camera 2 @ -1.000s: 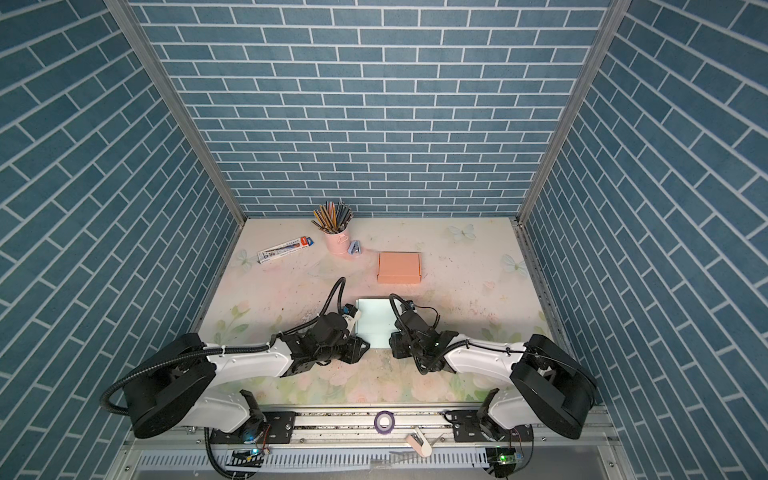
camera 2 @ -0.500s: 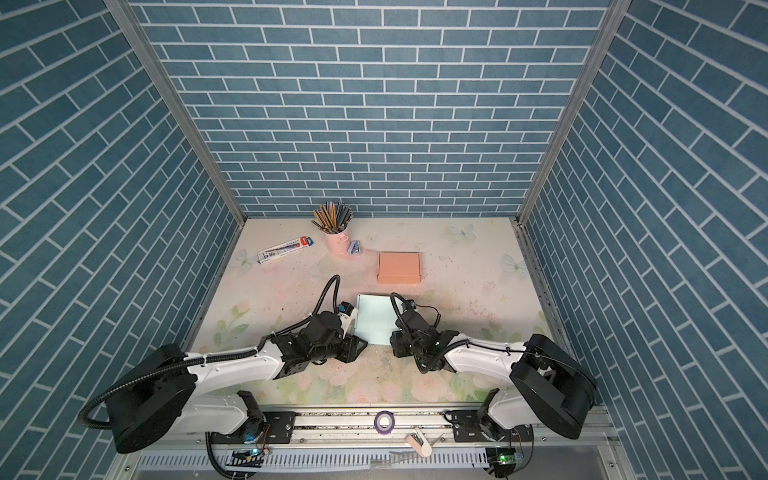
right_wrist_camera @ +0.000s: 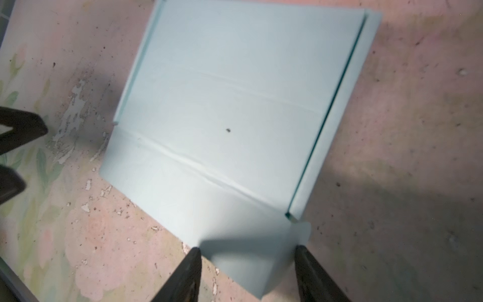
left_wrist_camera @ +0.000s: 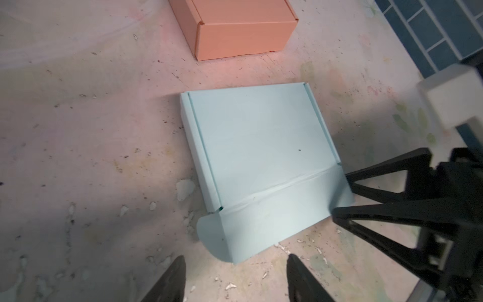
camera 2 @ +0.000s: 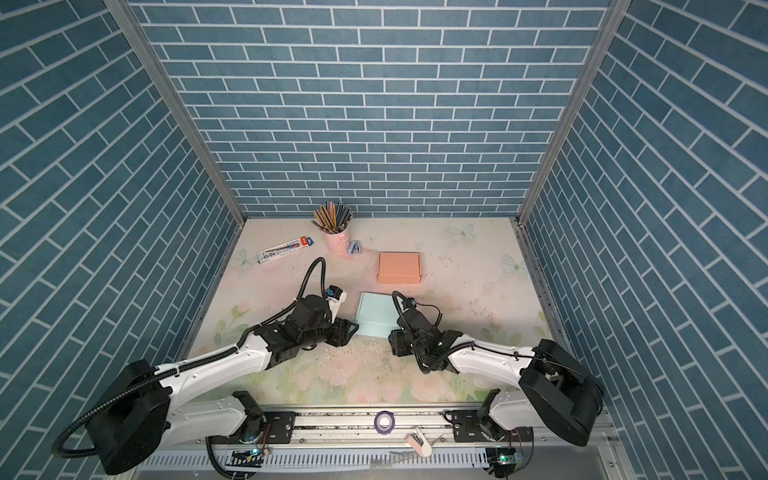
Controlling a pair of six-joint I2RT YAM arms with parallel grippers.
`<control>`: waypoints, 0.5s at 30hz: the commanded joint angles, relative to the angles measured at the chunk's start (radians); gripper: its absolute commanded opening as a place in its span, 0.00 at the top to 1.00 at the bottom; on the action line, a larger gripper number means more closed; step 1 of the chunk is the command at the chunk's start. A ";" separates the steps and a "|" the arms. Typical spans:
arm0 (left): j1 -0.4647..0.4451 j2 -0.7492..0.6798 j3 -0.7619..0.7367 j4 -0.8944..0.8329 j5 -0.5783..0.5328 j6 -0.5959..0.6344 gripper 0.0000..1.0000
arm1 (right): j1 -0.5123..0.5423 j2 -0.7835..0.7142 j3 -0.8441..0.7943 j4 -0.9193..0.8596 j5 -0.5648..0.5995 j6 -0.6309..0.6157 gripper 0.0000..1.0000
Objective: Fold the paper box
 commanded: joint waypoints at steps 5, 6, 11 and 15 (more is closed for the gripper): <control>0.095 0.216 0.228 -0.008 0.084 0.131 0.28 | -0.021 -0.033 0.064 -0.087 0.043 -0.044 0.40; 0.099 0.262 0.264 -0.009 0.101 0.143 0.27 | -0.021 -0.038 0.068 -0.099 0.053 -0.048 0.39; 0.100 0.448 0.410 -0.016 0.129 0.189 0.25 | -0.022 -0.039 0.118 -0.151 0.079 -0.093 0.40; 0.100 0.555 0.493 -0.010 0.133 0.235 0.22 | -0.022 -0.013 0.148 -0.172 0.063 -0.113 0.40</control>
